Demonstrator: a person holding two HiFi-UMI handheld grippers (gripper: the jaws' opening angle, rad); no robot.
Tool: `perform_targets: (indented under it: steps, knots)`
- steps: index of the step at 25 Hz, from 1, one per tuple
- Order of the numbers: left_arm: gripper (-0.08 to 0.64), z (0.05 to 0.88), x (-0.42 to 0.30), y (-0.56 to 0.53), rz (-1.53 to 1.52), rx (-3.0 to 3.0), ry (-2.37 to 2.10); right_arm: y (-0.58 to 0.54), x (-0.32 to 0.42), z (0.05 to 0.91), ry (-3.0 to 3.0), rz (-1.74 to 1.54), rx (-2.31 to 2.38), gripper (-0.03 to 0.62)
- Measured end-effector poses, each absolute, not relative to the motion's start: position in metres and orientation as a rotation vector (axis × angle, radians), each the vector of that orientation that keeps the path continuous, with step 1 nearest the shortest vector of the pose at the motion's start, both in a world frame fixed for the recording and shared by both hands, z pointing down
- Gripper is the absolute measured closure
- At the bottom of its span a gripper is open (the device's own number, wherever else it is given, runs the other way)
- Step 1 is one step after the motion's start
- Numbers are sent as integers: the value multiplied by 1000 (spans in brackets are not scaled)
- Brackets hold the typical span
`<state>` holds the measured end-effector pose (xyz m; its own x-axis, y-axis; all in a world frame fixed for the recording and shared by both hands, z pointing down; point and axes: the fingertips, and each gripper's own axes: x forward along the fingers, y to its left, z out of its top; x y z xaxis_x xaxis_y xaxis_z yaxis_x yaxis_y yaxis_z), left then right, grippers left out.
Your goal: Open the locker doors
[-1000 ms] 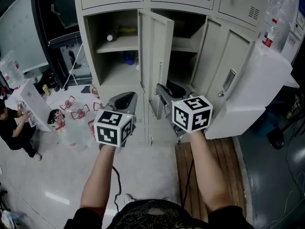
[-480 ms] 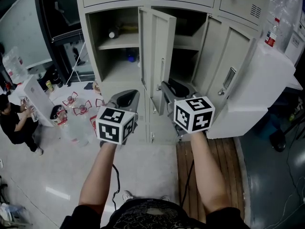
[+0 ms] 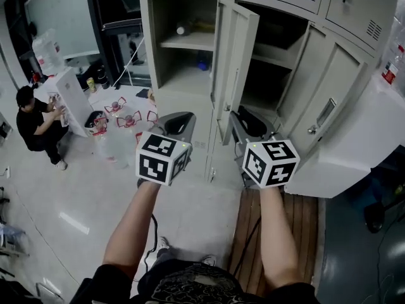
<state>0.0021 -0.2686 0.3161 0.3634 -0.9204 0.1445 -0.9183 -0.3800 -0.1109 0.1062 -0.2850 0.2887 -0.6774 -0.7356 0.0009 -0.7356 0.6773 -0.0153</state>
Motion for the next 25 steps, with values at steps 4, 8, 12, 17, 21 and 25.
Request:
perform_targets:
  steps: [4, 8, 12, 17, 21, 25]
  knots:
    - [560, 319, -19, -258, -315, -2523, 1831, -279, 88, 297, 2911, -45, -1177, 505]
    - [560, 327, -47, -245, -340, -2459, 1945, -273, 63, 306, 2959, -52, -1086, 517]
    - [559, 332, -71, -230, -377, -2418, 2036, -268, 36, 315, 3005, -60, -1008, 526]
    - [560, 333, -108, -212, -381, -2339, 2125, -258, -2, 317, 3052, -11, -939, 546]
    - [560, 332, -138, -194, -390, -2311, 2165, -246, -37, 319, 3069, -20, -888, 554]
    - [559, 329, -174, -177, -404, -2271, 2191, -234, -73, 321, 3083, -37, -852, 563]
